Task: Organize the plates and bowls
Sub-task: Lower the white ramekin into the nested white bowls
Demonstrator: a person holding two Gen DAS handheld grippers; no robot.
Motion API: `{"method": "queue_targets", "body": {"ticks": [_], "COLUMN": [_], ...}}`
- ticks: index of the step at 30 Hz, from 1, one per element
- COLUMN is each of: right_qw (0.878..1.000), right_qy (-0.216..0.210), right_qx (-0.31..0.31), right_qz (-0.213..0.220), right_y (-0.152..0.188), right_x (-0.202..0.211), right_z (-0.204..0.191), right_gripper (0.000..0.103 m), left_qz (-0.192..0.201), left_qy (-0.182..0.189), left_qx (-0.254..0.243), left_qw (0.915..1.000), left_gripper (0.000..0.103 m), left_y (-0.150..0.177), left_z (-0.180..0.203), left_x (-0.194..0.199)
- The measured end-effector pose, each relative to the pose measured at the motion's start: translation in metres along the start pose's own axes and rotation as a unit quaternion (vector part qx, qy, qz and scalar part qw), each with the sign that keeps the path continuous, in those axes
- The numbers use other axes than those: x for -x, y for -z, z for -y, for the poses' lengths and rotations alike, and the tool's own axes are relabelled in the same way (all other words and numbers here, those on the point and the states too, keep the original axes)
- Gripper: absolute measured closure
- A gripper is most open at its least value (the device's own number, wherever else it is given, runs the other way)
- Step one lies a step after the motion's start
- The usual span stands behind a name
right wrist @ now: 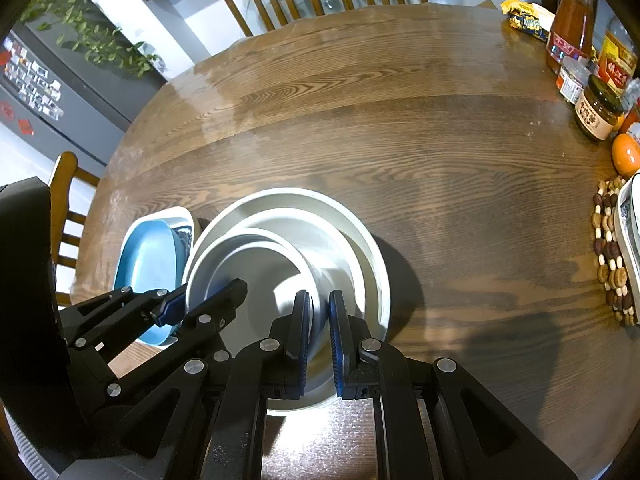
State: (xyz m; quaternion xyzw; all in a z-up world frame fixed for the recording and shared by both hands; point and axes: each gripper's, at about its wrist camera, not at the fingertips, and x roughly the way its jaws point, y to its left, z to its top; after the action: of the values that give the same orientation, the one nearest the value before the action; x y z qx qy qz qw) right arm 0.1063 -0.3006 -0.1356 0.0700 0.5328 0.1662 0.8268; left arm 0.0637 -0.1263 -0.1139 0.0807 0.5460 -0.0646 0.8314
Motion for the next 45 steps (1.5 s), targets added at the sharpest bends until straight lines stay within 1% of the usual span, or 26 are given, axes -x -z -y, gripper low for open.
{"method": "queue_targets", "body": {"ticks": [45], "right_qw": [1.000], "right_qy": [0.011], "right_qx": [0.000], "right_qz": [0.004], "right_y": [0.0002], "right_x": [0.0014], "right_z": [-0.0017], "right_gripper": [0.092], "left_qz": [-0.002], "left_qy": [-0.001], "left_qx": [-0.003], "left_qw": [1.0000], "left_gripper": [0.091], "left_y": [0.0010], "left_z": [-0.0030], "left_x": [0.0002]}}
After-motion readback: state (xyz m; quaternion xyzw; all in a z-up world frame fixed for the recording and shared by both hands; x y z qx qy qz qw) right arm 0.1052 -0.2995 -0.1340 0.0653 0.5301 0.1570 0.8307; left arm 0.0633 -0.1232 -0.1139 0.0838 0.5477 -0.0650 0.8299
